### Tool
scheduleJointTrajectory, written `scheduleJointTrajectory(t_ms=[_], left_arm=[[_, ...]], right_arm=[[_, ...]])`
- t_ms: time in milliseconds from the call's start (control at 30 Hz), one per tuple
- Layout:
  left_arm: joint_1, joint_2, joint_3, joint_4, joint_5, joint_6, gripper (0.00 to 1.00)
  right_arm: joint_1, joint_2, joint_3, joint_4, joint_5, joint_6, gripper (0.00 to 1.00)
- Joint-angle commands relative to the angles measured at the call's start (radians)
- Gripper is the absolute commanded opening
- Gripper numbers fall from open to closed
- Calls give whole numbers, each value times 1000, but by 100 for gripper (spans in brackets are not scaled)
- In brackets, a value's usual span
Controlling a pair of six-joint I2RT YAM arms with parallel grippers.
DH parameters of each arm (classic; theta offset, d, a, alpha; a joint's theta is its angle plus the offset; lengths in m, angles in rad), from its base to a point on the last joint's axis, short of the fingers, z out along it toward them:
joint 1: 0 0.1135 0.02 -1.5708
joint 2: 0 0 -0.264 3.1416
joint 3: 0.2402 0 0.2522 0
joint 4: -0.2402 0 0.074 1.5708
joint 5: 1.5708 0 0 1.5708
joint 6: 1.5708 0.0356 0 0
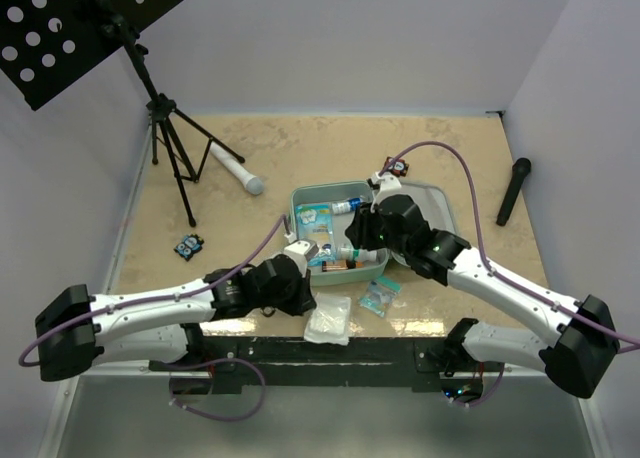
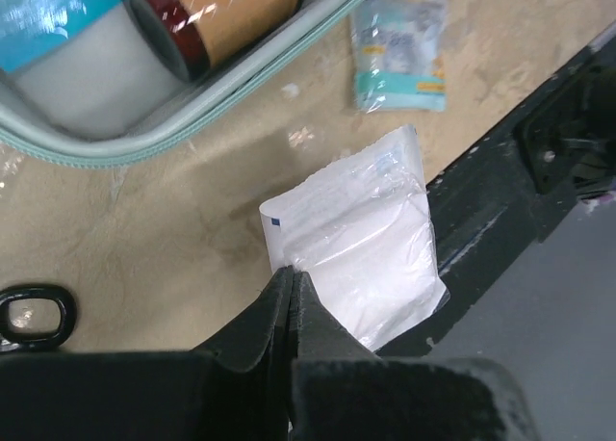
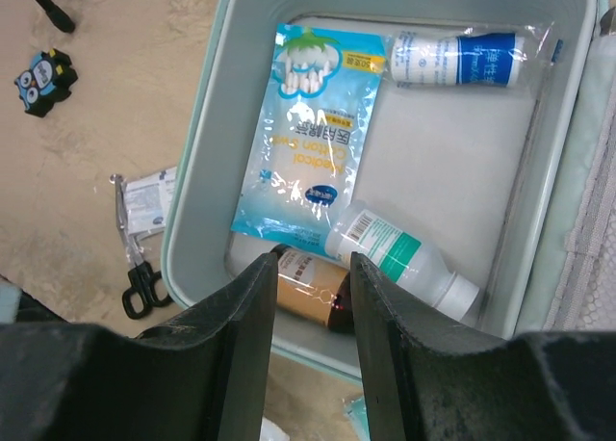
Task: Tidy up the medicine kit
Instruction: Pick up the medical item at the center of the board, then place the medical item at the medicine box.
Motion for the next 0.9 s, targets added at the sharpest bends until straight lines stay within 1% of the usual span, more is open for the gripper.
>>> scheduleJointTrajectory(t_ms=[0, 167, 267, 367, 433, 567, 633, 867], left_arm=[[-3, -94, 125, -97, -42, 59, 0], [3, -123, 213, -157, -140, 84, 0], [27, -121, 251, -145, -203, 90, 0], [75, -89, 274, -110, -235, 90, 0], [113, -42, 291, -87, -252, 85, 0], [204, 52, 325, -10, -240, 91, 0], [228, 112, 360, 38, -237, 113, 0], [313, 296, 507, 81, -222, 167, 0]], right_arm=[[-1, -8, 70, -3, 25, -5, 41], [-1, -18, 115, -21, 19, -8, 40], [1, -28, 142, -39, 41, -10, 41], [-1, -40, 153, -50, 60, -11, 40], [-1, -48, 150, -56, 71, -10, 40], [-1, -66, 141, -58, 84, -5, 40], [-1, -75, 141, -58, 104, -1, 40], [-1, -84, 121, -32, 111, 2, 40]])
